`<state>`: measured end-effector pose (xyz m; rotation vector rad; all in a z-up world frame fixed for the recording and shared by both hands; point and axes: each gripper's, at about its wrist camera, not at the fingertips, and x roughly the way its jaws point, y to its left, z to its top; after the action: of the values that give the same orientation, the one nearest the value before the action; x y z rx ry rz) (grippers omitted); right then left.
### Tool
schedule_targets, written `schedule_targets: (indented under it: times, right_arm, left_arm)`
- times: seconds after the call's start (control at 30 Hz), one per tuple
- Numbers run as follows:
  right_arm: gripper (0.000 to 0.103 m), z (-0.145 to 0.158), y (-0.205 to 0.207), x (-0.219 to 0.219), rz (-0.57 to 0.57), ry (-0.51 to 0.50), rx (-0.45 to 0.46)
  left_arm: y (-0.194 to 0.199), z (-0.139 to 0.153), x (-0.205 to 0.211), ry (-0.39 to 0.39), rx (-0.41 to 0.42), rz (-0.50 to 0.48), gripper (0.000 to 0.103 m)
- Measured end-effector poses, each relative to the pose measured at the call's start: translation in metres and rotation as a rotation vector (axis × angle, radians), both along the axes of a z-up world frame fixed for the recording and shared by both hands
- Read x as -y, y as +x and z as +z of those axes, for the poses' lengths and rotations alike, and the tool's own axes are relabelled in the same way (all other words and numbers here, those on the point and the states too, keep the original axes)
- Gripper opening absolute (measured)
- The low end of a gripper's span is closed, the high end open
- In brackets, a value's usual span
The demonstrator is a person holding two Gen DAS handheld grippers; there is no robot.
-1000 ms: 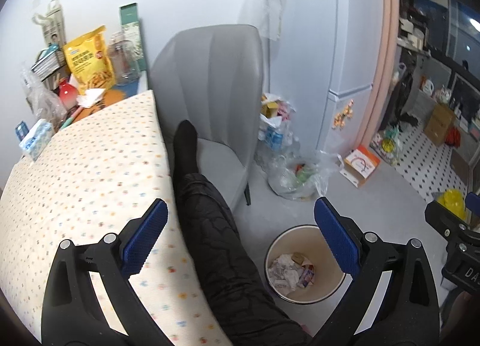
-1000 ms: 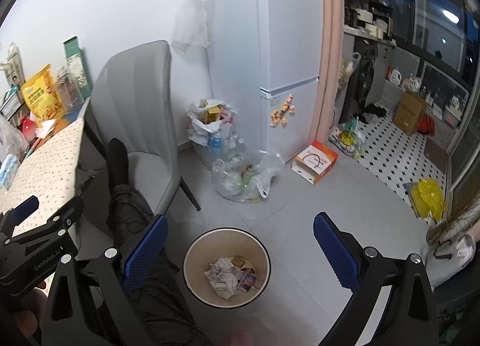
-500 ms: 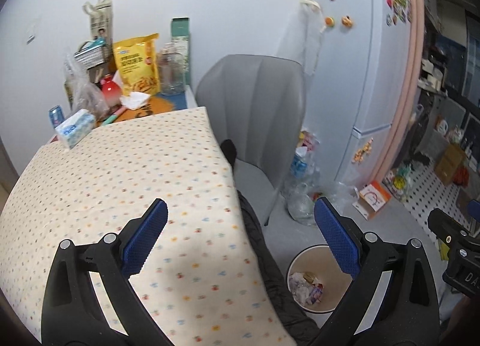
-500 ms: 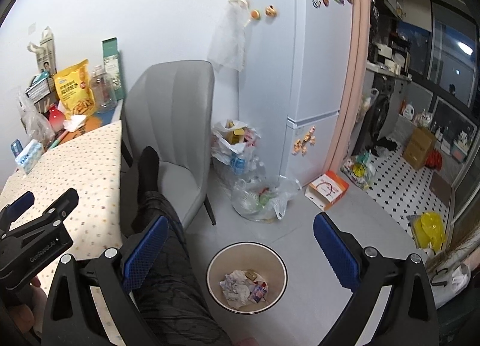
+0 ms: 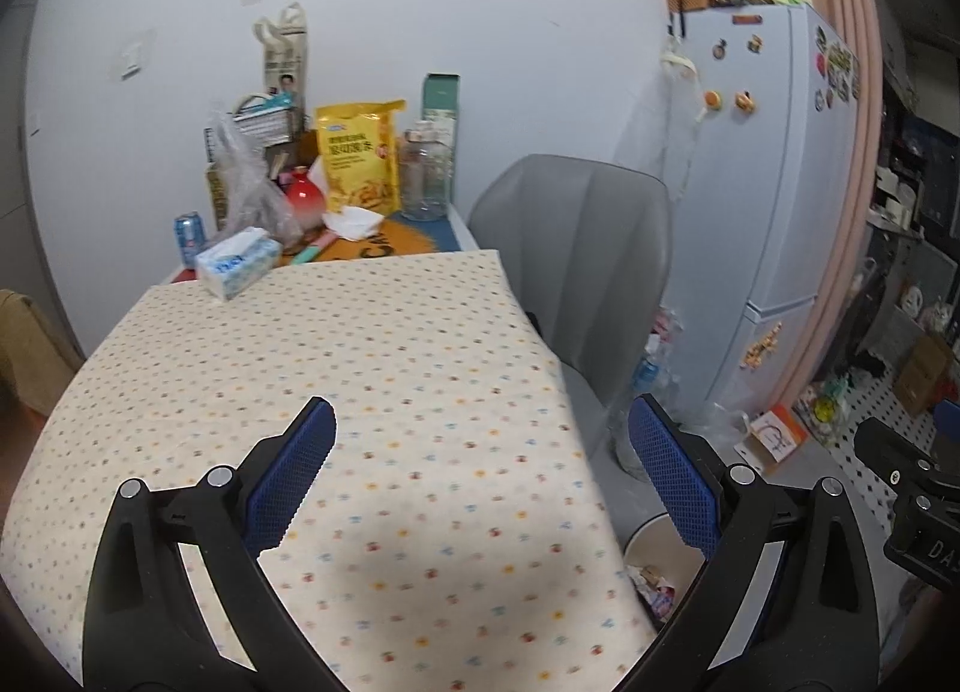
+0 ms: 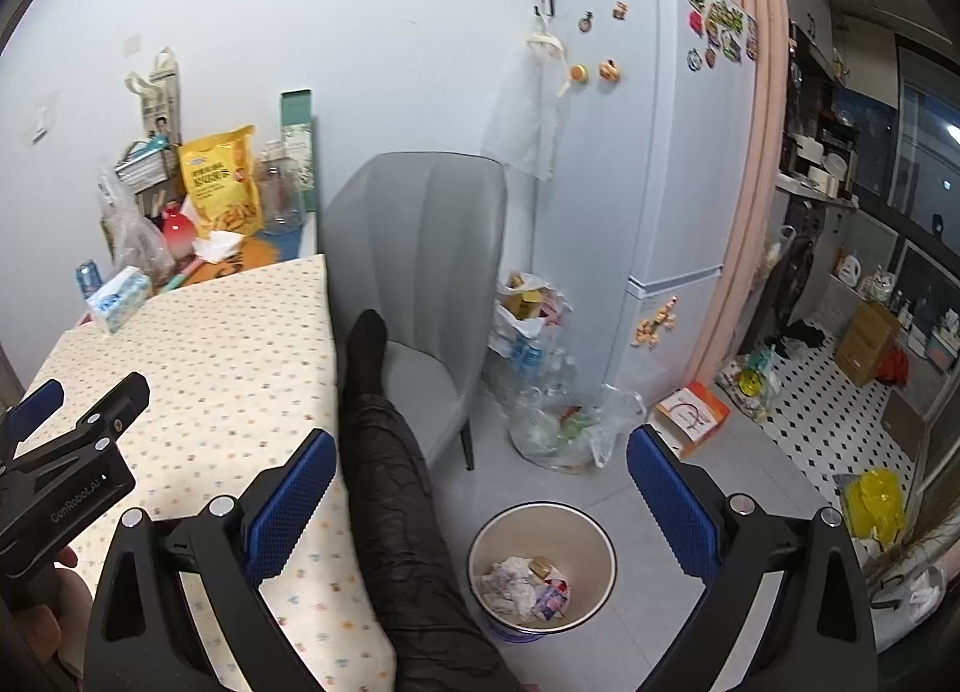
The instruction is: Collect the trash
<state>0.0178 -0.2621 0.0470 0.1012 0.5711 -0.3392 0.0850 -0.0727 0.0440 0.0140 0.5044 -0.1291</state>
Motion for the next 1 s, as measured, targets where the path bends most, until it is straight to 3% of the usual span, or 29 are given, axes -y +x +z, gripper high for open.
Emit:
schedule_targets:
  times: [0.5, 1.0]
  right_arm:
    - [0.095, 0.015, -0.016, -0.048, 0.085, -0.012, 0.048]
    - [0.095, 0.006, -0.016, -0.056, 0.113, -0.013, 0.039]
  left_arm:
    - [-0.035, 0.013, -0.059, -0.003, 0.034, 0.101, 0.097]
    - [-0.047, 0.017, -0.073, 0.026, 0.044, 0.129, 0.097]
